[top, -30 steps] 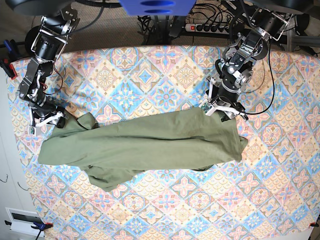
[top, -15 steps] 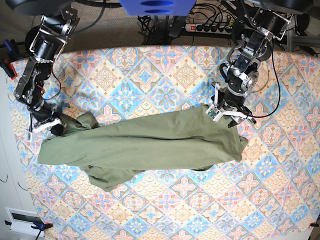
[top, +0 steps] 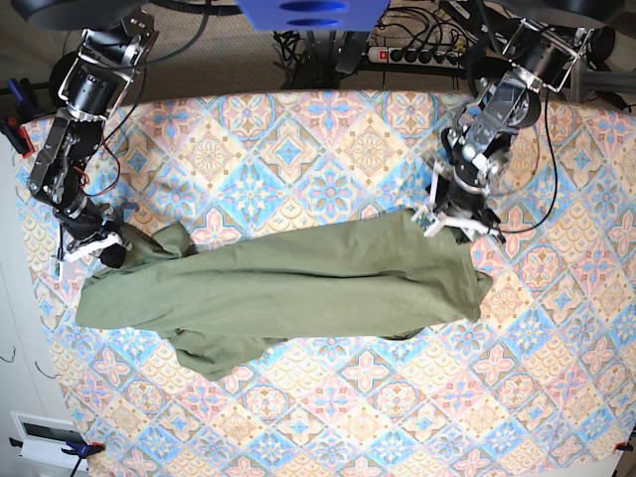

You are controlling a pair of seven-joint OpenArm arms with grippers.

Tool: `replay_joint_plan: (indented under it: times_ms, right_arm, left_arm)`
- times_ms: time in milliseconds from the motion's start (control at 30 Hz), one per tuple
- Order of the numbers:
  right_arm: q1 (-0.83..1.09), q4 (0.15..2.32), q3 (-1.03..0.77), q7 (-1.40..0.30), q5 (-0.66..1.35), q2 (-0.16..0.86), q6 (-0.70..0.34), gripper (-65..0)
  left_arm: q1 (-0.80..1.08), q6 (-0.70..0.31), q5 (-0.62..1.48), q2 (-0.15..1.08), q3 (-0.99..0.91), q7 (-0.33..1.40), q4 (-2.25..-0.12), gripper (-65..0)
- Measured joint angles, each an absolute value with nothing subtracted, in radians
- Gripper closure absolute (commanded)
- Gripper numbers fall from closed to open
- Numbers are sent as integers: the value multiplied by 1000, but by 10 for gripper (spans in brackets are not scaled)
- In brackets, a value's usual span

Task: Layout the t-shirt on the table in an organized manner, then fold the t-shirt properly
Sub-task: 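Grasp the shirt ends again with both grippers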

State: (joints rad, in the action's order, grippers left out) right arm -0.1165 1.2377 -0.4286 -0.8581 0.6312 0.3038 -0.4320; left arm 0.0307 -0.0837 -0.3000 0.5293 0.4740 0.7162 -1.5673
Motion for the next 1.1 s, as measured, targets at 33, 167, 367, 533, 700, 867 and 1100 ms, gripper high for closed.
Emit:
replay_joint_plan:
  times_ms: [33,167,367,533,700,867,1100]
  right_arm:
    - [-117,1242,-429,-858,633,304,-434,-11]
    - [-117,1280,-429,-858,631,305,-433,-11]
    - [-118,1298,-429,-859,633,304,-432,-11]
    - [-116,1296,-430,-859,629,307,-426,-11]
    - [-113,1309,-428,-858,634,304,-433,-11]
    - [-84,1310,-426,-868,635,303,-437,-11]
    - [-92,1310,-422,-857,635,305,-433,-11]
  left_arm:
    - [11,-81,-301,514,472,718,-1540,-281]
    - [-38,-75,-311,492,498,710,-1482,-238]
    - [-7,-102,-293,491,470,741,-1638,0]
    - [81,-91,-282,589,326,749,-1877,0]
    - [133,-151,-132,677,184,739,-1908,0]
    - [23,-149,-40,676,128,740,-1626,-19]
    - [-151,-139,-46,584,238,736,-1433,-117]
